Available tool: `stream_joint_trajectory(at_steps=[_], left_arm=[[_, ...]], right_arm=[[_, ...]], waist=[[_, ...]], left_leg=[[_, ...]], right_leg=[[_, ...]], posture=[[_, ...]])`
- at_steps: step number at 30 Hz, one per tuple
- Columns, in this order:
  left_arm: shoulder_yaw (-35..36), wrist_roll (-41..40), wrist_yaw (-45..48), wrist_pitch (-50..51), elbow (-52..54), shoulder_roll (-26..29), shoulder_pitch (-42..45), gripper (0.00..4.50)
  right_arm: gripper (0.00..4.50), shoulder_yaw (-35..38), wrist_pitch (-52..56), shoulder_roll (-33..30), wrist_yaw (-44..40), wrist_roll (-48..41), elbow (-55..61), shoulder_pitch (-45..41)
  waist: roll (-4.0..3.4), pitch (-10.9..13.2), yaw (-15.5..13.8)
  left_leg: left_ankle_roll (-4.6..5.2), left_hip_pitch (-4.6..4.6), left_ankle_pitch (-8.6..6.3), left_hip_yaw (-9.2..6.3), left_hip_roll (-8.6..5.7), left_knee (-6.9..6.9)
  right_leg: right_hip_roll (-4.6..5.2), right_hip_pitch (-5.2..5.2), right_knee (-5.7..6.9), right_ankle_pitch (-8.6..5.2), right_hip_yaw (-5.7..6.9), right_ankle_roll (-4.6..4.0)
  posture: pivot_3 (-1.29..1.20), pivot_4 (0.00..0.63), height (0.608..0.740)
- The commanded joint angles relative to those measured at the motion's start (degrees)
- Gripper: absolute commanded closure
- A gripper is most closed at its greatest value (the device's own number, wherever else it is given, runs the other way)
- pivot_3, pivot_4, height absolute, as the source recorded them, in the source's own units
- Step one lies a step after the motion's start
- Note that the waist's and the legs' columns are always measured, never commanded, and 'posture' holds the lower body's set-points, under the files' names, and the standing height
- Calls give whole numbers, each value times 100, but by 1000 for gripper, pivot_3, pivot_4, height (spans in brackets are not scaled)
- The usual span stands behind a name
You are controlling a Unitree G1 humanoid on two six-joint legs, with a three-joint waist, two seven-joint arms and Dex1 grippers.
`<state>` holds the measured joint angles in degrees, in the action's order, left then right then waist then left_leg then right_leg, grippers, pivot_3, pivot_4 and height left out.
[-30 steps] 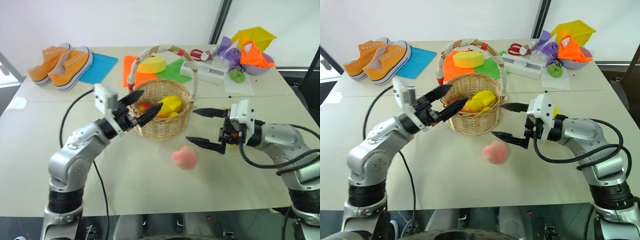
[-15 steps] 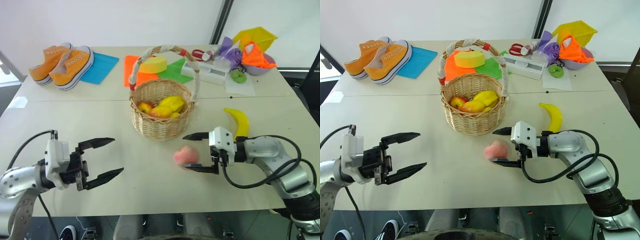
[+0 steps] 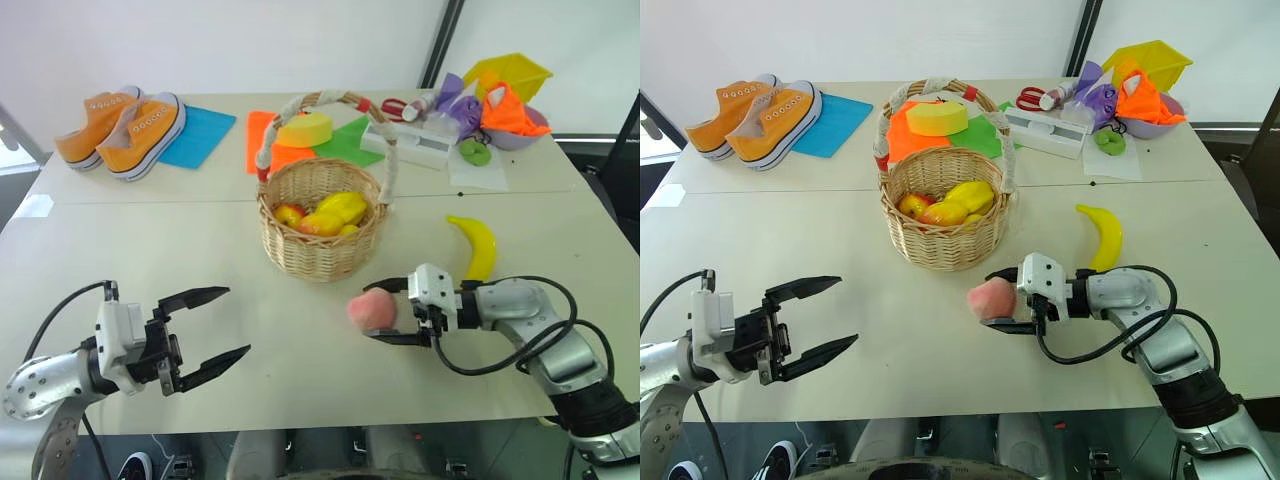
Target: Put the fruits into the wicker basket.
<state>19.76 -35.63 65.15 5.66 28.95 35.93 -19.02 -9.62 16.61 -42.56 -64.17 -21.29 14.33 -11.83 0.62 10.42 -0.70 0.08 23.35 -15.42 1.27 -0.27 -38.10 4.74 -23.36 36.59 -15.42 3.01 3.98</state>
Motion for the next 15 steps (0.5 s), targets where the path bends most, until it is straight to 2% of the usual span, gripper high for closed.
stream_joint_trajectory(at_steps=[1, 3, 5, 9, 13, 15], left_arm=[[55, -305, -218, 63, 12, -67, 209, 0], [129, -591, -485, 285, 20, -118, 406, 0], [166, -787, -745, 509, 33, -122, 581, 0], [233, -971, -1282, 697, -78, -240, 977, 0], [121, -751, -1522, 643, -121, -299, 1144, 0], [34, -680, -1588, 620, -34, -320, 1135, 0]], right_arm=[[1271, 670, 606, 19, 41, -971, 554, -321], [1271, 988, 1056, 201, 328, -1606, 751, -727], [1271, 1101, 1143, 486, 646, -1818, 853, -1201], [1271, 602, 783, 1369, 1575, -894, 306, -2302], [1271, -137, -11, 1910, 2179, 450, -507, -2691], [1271, -187, -147, 2153, 2473, 714, -881, -2799]], waist=[[-2, 1, -1], [-3, 2, 13], [-3, 2, 47], [-3, 0, 87], [0, -1, 118], [0, -1, 143]], left_leg=[[0, 0, 0, 0, 0, 0], [0, 0, 0, 0, 0, 0], [0, -2, 0, 0, 2, -1], [-1, -3, 1, 0, 4, 0], [-2, 0, 1, 1, -2, 0], [-2, 0, 1, 5, -5, -1]], right_leg=[[0, 0, 0, 0, 0, 0], [0, 0, 2, 1, 0, 1], [0, -2, 3, 4, 0, 1], [-5, -8, 17, 13, 1, 17], [-2, -9, 24, 14, 2, 19], [1, -10, 25, 15, 1, 20]], posture=[[0, 150, 740], [0, 150, 740], [0, 150, 740], [0, 150, 740], [0, 150, 740], [0, 150, 740]])
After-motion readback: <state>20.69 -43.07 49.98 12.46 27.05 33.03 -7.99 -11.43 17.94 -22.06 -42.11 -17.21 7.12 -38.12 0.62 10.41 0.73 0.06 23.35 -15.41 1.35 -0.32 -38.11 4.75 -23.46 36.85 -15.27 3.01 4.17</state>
